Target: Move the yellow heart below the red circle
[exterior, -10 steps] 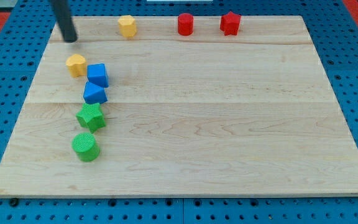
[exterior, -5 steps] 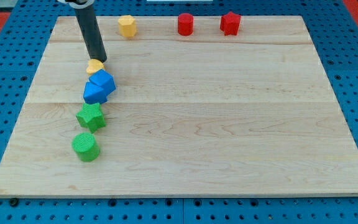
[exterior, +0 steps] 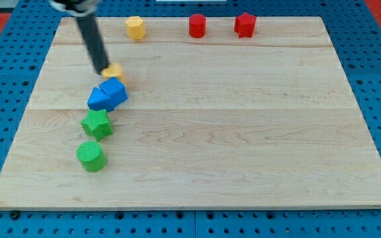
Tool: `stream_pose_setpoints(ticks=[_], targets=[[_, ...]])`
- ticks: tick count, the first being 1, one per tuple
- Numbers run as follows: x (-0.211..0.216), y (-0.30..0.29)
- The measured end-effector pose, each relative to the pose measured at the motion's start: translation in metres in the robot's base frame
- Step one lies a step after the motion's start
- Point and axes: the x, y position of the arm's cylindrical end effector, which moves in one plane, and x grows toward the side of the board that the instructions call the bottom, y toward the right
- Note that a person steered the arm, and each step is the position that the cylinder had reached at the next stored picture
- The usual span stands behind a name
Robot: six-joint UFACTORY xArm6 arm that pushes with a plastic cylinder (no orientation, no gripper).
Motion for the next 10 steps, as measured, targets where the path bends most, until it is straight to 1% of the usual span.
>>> stream_pose_setpoints(ticks=[1,3,4,5,6,7,8,9,10], targets=[[-0.004,0.034],[0.032,0.054],[0.035,0.088],[0.098,0.112],[0.111,0.050],[0.079,0.024],[0.062,0.064],[0.029,0.078],[0.007,0.093]])
